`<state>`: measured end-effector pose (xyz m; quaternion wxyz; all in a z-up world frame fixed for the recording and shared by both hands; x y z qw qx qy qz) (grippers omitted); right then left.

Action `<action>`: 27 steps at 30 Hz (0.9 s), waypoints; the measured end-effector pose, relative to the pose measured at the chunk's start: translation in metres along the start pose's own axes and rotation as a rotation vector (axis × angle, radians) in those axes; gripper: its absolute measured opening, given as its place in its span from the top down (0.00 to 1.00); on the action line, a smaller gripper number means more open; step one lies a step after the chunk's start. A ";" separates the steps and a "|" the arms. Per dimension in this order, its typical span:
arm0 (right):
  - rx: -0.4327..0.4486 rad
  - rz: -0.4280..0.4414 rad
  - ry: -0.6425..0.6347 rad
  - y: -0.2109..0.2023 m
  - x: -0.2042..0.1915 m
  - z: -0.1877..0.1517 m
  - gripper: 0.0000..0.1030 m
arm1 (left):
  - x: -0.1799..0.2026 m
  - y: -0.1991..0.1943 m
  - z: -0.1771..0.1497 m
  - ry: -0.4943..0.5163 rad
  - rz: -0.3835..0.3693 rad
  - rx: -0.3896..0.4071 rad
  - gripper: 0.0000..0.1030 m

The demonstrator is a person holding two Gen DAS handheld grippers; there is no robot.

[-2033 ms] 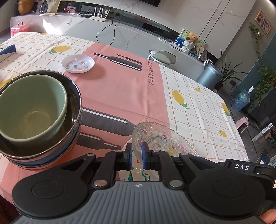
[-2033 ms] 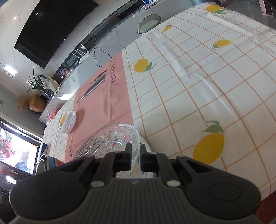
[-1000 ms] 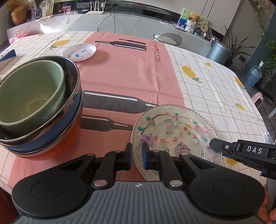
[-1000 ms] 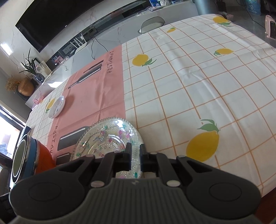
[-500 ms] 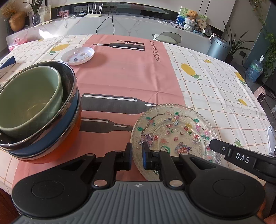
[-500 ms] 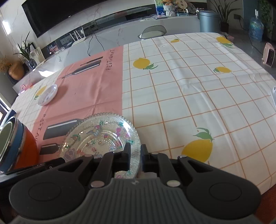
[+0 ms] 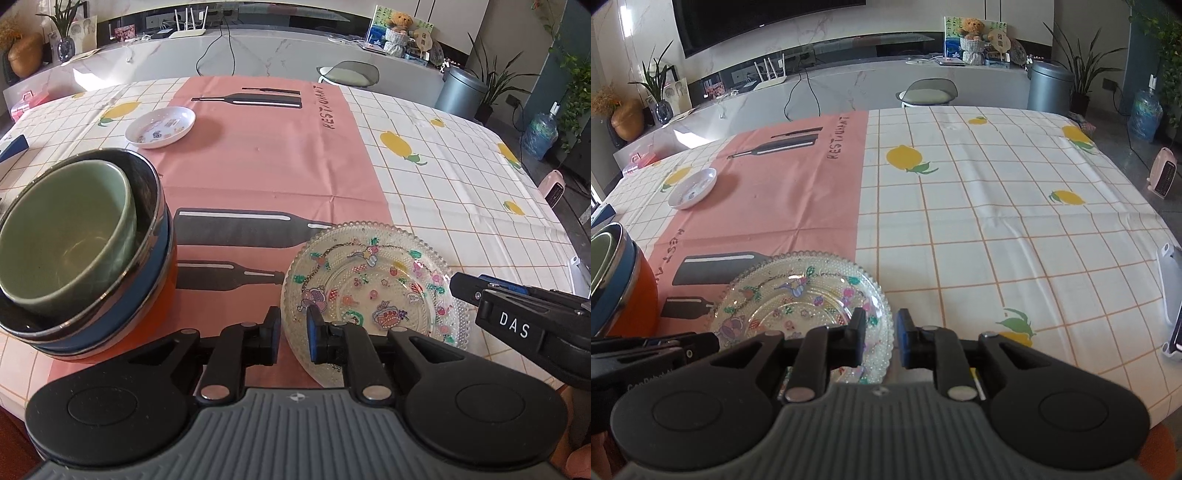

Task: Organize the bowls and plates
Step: 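Open both grippers to release the glass plate, then move both grippers to the small white sticker bowl and grasp its rim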

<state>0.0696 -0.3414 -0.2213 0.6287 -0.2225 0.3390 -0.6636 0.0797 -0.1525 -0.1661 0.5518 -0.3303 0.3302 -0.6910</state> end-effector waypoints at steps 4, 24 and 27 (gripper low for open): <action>0.020 0.020 -0.025 -0.008 -0.010 0.015 0.77 | -0.001 -0.018 0.016 -0.008 -0.050 0.009 0.74; -0.004 0.240 -0.149 0.020 -0.122 0.122 0.62 | -0.142 -0.053 0.154 0.007 0.029 0.070 0.69; -0.060 0.276 -0.142 0.040 -0.140 0.134 0.62 | -0.162 -0.035 0.168 -0.021 0.014 0.051 0.68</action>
Point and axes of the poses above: each gripper's, at about its wrist camera, not at the fingertips, and y roughly the way its jaws point, x to its right, z to its top, the point moved 7 cm from there along y, roughly the way its jaws point, and after that the axes turned 2 degrees about z, right-handed, at the moved point
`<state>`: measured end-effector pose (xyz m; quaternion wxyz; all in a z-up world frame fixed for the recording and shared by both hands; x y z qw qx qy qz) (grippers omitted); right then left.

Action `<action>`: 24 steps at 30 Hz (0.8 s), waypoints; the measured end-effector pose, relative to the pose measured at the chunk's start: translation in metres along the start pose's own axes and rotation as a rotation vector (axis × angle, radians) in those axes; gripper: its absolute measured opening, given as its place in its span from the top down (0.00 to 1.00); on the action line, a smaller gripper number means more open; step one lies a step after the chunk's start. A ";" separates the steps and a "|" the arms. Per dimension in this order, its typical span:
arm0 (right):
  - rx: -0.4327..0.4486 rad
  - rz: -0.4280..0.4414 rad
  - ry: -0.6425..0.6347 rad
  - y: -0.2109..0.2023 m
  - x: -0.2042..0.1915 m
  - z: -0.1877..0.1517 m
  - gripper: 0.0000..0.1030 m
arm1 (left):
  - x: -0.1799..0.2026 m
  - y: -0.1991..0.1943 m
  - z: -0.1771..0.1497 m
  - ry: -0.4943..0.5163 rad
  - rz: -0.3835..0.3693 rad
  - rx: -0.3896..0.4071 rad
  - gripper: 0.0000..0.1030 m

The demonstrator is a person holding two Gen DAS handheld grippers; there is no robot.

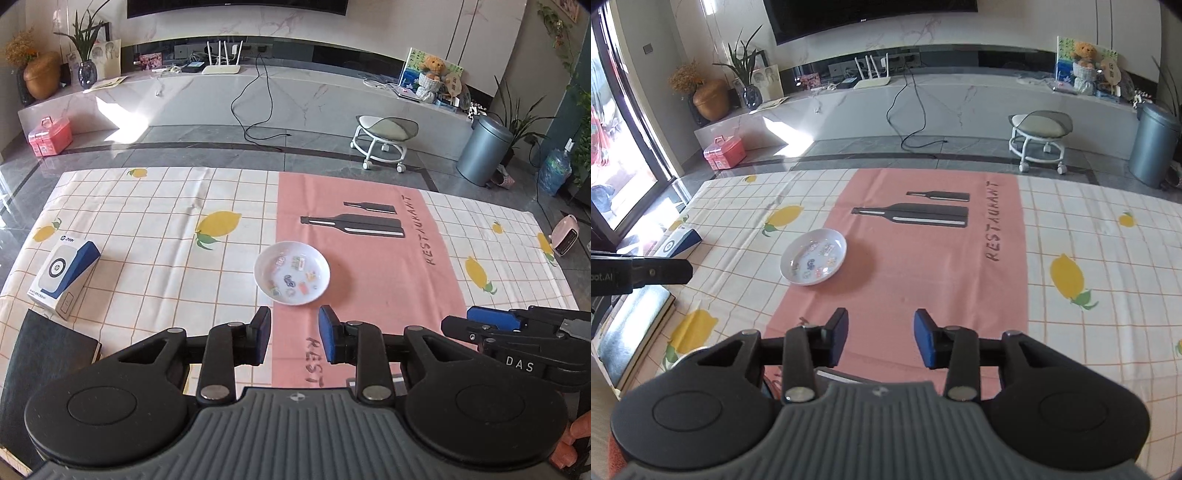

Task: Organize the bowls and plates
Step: 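Move both grippers to the small white sticker bowl and grasp its rim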

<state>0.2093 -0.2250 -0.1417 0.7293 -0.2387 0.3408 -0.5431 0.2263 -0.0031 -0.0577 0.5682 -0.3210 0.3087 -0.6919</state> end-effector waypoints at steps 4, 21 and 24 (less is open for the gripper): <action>-0.076 0.033 0.007 0.037 -0.014 0.019 0.59 | -0.023 0.036 0.011 -0.091 -0.071 -0.037 0.67; -0.251 0.046 0.158 0.171 -0.022 0.053 0.66 | -0.065 0.156 0.010 -0.268 -0.133 -0.133 0.67; -0.256 0.044 0.166 0.181 -0.022 0.052 0.71 | -0.064 0.162 0.007 -0.281 -0.142 -0.140 0.67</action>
Point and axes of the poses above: each gripper's, at about its wrist camera, not at the fingertips, and y roughly the way its jaws point, x to its right, z to its top, the point moved 7 cm from there along y, roughly the way its jaws point, and after that the axes turned 2 degrees about z, right-handed, at the moved point
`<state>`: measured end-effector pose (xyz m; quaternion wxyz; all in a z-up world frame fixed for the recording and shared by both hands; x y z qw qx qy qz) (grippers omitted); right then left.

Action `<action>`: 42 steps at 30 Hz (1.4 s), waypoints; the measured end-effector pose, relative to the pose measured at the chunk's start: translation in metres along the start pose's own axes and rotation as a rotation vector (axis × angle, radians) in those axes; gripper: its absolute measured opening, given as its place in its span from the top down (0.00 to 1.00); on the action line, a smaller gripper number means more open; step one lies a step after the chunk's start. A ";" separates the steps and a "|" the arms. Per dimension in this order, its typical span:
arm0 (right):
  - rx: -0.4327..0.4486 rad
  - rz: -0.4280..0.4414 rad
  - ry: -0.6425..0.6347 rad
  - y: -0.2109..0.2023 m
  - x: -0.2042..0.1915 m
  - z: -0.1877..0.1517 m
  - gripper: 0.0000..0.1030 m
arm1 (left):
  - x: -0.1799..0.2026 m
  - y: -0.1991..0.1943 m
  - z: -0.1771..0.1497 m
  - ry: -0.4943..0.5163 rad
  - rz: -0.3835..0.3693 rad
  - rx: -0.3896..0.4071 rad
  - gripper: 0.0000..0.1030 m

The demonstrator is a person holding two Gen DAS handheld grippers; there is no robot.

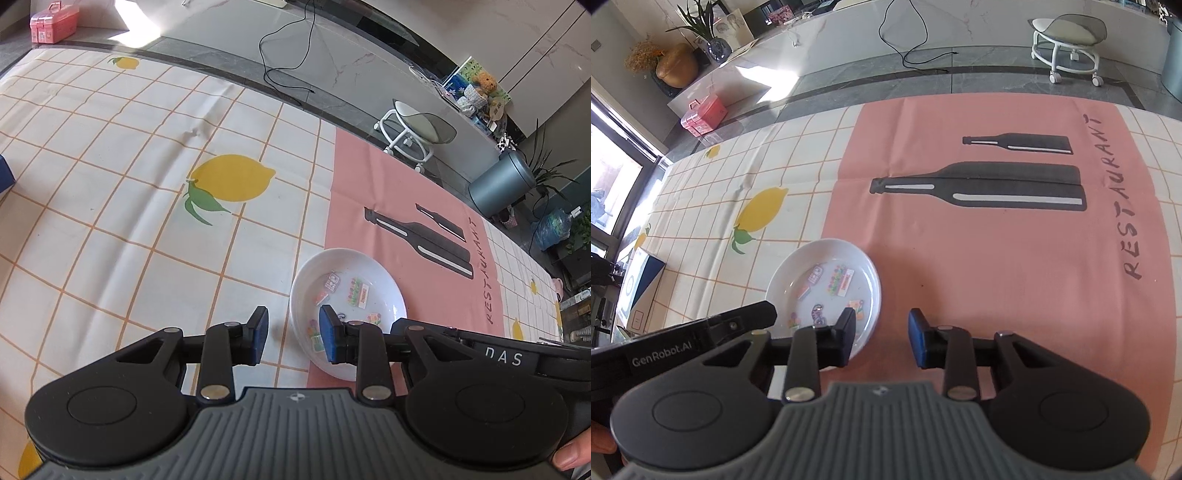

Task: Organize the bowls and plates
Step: 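Move both grippers to the small white sticker bowl and grasp its rim, then carry the white sticker bowl with both grippers and lower it onto the glass plate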

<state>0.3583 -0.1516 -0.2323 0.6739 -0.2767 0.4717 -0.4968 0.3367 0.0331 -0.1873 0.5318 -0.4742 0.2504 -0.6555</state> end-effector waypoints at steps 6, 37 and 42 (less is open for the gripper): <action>-0.005 0.032 0.043 0.010 0.003 -0.001 0.85 | -0.001 0.006 0.002 -0.007 -0.006 0.006 0.76; 0.226 0.149 0.088 -0.188 0.025 -0.088 0.98 | 0.121 -0.159 -0.089 -0.029 -0.044 0.132 0.97; 0.267 0.160 0.168 -0.223 0.063 -0.127 0.99 | 0.151 -0.155 -0.130 -0.037 -0.090 0.104 0.97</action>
Point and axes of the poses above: each gripper's, at about its wrist camera, not at the fingertips, and y roughly the way its jaws point, x to its right, z to its top, the point moved 7 cm from there along y, roughly the way its jaws point, and after that the axes turned 2 degrees about z, right-handed, at the moved point
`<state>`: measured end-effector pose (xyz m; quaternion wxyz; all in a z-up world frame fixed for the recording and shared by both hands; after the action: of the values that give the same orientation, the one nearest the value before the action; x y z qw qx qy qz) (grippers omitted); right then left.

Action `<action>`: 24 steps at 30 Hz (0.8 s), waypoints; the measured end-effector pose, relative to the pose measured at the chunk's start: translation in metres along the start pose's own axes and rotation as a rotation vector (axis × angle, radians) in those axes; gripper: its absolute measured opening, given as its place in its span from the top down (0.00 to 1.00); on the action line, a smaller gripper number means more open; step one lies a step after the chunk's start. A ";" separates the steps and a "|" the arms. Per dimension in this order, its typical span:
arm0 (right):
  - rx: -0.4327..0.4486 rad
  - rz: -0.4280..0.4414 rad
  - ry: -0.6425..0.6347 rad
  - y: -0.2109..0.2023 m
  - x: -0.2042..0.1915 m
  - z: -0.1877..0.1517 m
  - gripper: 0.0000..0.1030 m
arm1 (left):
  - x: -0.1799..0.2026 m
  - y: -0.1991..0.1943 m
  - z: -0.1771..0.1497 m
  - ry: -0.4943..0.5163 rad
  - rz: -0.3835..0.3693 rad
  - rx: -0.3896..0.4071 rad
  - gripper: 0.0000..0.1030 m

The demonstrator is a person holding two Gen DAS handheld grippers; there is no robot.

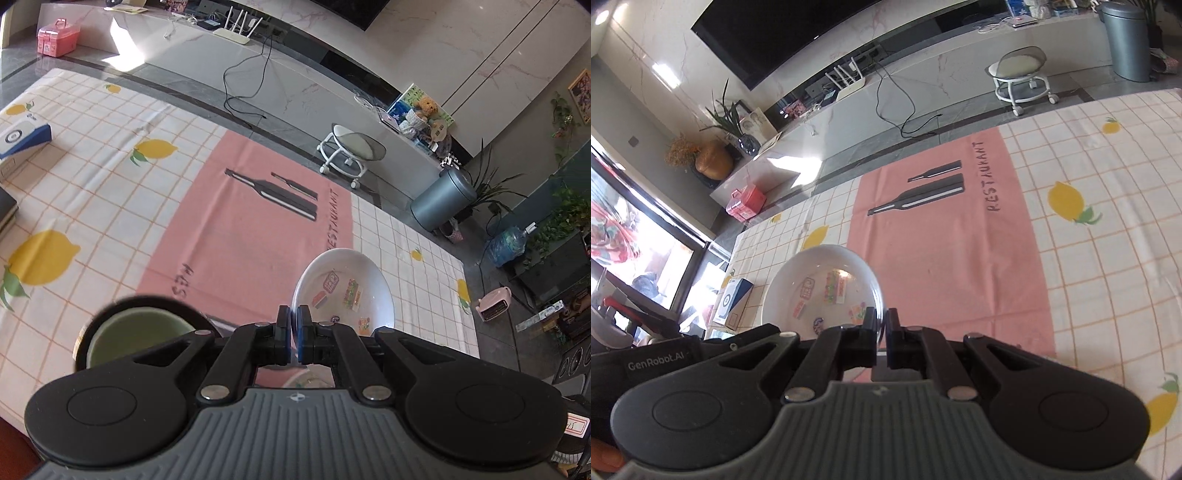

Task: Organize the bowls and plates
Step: 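Carry the white sticker bowl with both grippers and lower it onto the glass plate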

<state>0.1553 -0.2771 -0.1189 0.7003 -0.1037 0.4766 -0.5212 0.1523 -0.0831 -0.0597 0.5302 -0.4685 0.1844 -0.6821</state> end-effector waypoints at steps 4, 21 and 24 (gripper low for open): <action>0.036 -0.036 0.051 -0.031 0.033 -0.022 1.00 | 0.011 0.017 -0.036 -0.013 -0.018 -0.053 0.97; 0.055 -0.179 0.159 -0.028 0.115 -0.097 1.00 | 0.005 0.077 -0.112 -0.054 0.045 -0.165 0.98; 0.057 -0.203 0.134 -0.024 0.116 -0.099 1.00 | 0.002 0.082 -0.118 -0.056 0.056 -0.178 0.98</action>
<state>0.0635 -0.3493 -0.2200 0.6133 -0.0962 0.4943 -0.6084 0.0990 -0.1446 -0.1782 0.5102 -0.5275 0.2423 -0.6346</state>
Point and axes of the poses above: each gripper's, at about its wrist camera, not at the fingertips, and y roughly the way its jaws point, x to its right, z to its top, the point moved 7 cm from there along y, roughly the way its jaws point, and after that the axes turned 2 degrees about z, right-handed, at the moved point
